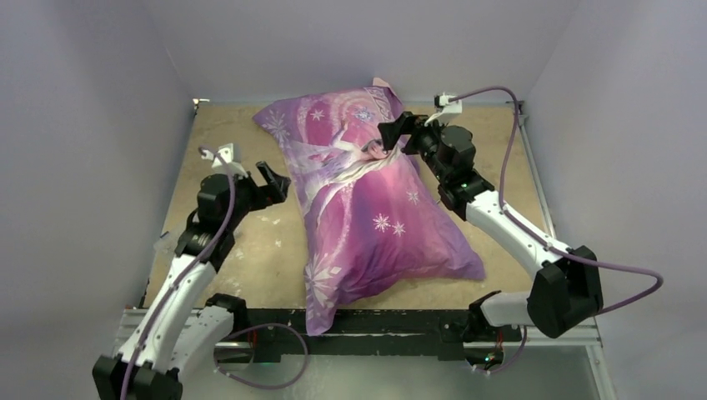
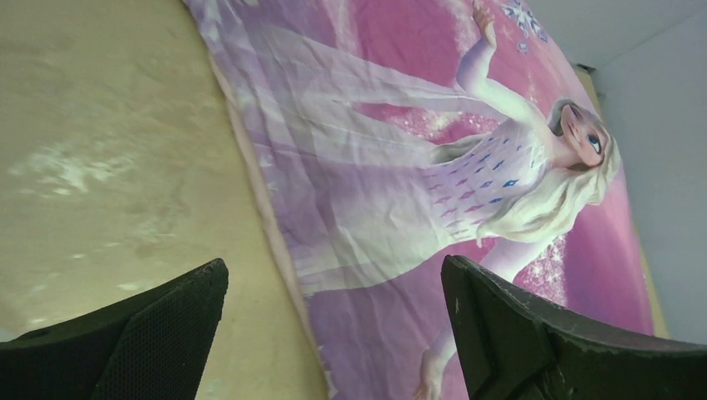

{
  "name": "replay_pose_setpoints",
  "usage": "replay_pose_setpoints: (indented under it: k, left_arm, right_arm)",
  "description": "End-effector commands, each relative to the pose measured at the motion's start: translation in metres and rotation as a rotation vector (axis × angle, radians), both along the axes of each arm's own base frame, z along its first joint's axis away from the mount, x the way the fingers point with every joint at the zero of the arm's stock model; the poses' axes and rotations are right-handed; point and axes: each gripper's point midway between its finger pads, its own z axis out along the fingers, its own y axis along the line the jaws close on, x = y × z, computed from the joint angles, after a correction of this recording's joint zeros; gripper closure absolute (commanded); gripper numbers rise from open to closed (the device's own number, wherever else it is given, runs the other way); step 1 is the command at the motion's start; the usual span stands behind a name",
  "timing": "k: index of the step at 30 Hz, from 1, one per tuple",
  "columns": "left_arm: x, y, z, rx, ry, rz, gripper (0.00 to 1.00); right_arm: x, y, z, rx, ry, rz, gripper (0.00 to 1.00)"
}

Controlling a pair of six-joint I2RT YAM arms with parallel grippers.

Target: Remove the pillowcase from the pillow

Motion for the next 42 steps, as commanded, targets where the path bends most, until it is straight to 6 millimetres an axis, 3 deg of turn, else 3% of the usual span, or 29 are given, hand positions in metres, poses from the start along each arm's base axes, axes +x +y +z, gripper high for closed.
replay_pose_setpoints:
  k: [1,8,13,20,22,24,25,27,28,34,37,41,42]
  left_arm:
    - [0.027,-0.049,0.004,-0.277,-0.01,-0.129,0.01]
    - [0.051,-0.098,-0.023,-0.601,0.005,-0.296,0.01]
    - [0.059,-0.12,-0.046,-0.706,0.032,-0.362,0.01]
    - [0.058,-0.153,-0.063,-0.852,0.047,-0.488,0.01]
    - [0.054,-0.154,-0.056,-0.91,0.011,-0.511,0.09]
    - [0.051,-0.156,-0.049,-0.954,-0.012,-0.54,0.29]
    - [0.05,-0.158,-0.046,-0.969,-0.022,-0.562,0.44]
    - [0.047,-0.16,-0.034,-1.01,-0.049,-0.604,0.87]
    - [0.046,-0.16,-0.029,-1.034,-0.059,-0.617,1.0]
    - [0.041,-0.162,0.013,-0.983,-0.141,-0.677,1.0]
    - [0.049,-0.164,0.033,-0.818,-0.166,-0.657,1.0]
    - [0.063,-0.151,0.044,-0.554,-0.095,-0.526,1.0]
    - [0.061,-0.149,0.06,-0.524,-0.132,-0.532,1.0]
  right_arm:
    - [0.008,-0.006,-0.032,0.018,0.093,-0.042,0.01]
    - [0.011,-0.01,-0.085,-0.007,0.199,-0.018,0.01]
    - [0.006,0.0,-0.125,-0.009,0.274,0.034,0.01]
    - [0.003,0.012,-0.153,-0.018,0.304,0.084,0.02]
    - [-0.001,0.015,-0.158,-0.021,0.31,0.098,0.04]
    - [-0.005,0.021,-0.163,-0.025,0.316,0.124,0.08]
    - [-0.007,0.025,-0.165,-0.025,0.319,0.137,0.11]
    - [-0.012,0.033,-0.168,-0.024,0.324,0.16,0.16]
    - [-0.013,0.037,-0.168,-0.021,0.324,0.169,0.17]
    - [-0.027,0.076,-0.164,0.002,0.316,0.252,0.21]
    - [-0.032,0.098,-0.162,0.012,0.315,0.292,0.21]
    - [-0.041,0.13,-0.158,0.038,0.311,0.352,0.22]
    - [-0.045,0.138,-0.158,0.045,0.314,0.371,0.23]
